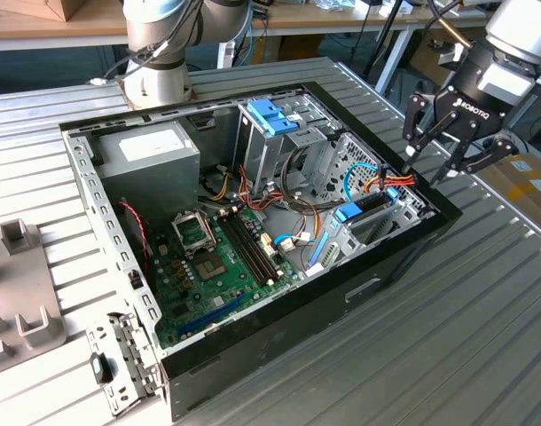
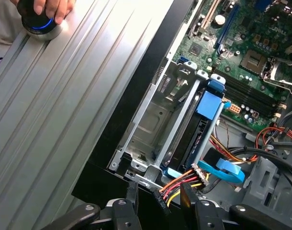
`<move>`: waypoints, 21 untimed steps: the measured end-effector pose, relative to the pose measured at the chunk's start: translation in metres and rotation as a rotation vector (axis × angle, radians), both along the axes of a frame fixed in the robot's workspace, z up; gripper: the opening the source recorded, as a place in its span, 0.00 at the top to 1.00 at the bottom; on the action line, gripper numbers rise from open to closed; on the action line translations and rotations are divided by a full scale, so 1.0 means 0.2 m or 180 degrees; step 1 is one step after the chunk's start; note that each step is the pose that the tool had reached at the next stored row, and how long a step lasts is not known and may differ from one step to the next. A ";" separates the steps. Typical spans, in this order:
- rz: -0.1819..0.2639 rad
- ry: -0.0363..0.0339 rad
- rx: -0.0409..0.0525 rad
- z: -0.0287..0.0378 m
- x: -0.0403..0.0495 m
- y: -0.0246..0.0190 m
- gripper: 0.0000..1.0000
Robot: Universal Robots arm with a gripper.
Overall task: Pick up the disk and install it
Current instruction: 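Insert the first disk wire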
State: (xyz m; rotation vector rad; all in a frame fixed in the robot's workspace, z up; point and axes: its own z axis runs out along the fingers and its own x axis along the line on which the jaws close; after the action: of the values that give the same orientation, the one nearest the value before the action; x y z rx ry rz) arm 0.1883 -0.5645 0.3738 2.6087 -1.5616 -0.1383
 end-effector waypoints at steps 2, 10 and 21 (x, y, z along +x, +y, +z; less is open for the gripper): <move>0.0019 0.0000 0.0000 -0.006 0.002 0.001 0.52; 0.0136 0.0000 0.0001 -0.034 0.017 0.010 0.52; 0.0217 0.0000 0.0000 -0.061 0.025 0.014 0.52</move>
State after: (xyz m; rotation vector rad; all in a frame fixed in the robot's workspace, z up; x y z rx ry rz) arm 0.1932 -0.5618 0.3615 2.6579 -1.4706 -0.1331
